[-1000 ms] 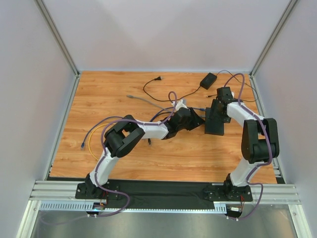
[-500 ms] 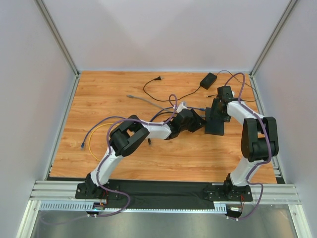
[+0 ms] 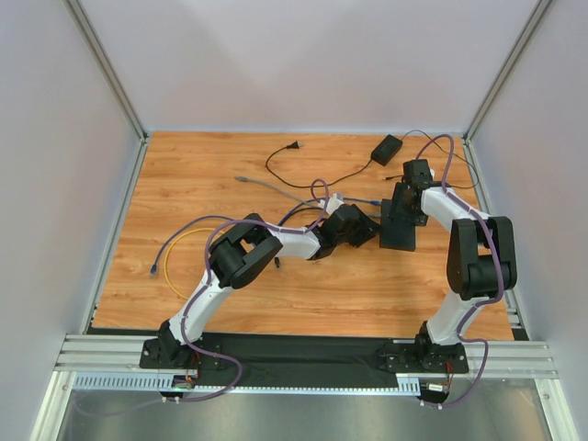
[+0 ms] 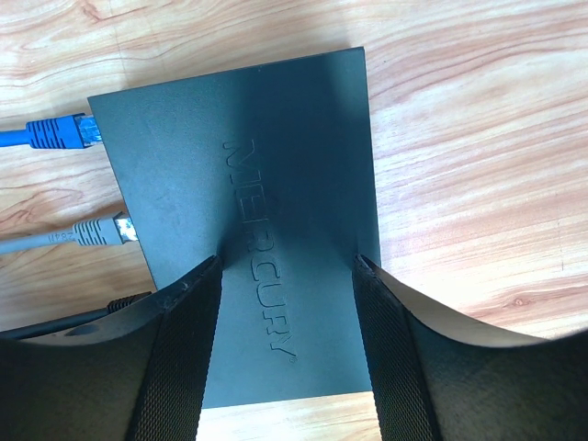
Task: Pull the plug from the switch port
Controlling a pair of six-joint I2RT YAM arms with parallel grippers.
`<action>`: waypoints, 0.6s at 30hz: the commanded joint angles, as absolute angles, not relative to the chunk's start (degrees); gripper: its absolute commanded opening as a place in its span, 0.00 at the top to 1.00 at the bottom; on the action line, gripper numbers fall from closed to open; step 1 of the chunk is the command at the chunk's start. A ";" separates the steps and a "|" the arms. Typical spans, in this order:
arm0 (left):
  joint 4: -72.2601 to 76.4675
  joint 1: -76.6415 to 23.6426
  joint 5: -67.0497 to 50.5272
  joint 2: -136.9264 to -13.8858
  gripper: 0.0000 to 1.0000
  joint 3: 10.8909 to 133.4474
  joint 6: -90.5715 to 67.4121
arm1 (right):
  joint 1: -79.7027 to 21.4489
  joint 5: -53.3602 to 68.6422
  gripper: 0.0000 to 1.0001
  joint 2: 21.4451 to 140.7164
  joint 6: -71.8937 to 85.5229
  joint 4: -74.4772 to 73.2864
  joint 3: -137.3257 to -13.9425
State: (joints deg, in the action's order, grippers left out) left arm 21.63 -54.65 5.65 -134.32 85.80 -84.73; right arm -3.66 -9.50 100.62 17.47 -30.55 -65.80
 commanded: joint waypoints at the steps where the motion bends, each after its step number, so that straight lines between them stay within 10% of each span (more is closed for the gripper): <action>1: 21.71 -54.58 8.70 -133.24 0.51 85.16 -87.19 | -3.43 -9.85 0.39 101.78 16.43 -31.20 -65.39; 18: 19.42 -53.96 10.98 -135.35 0.57 87.10 -88.86 | -3.34 -10.46 0.40 102.92 16.35 -31.82 -66.09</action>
State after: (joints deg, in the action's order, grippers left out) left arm 20.80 -54.24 8.97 -134.34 85.78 -88.23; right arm -3.66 -9.50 100.79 17.26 -30.59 -65.95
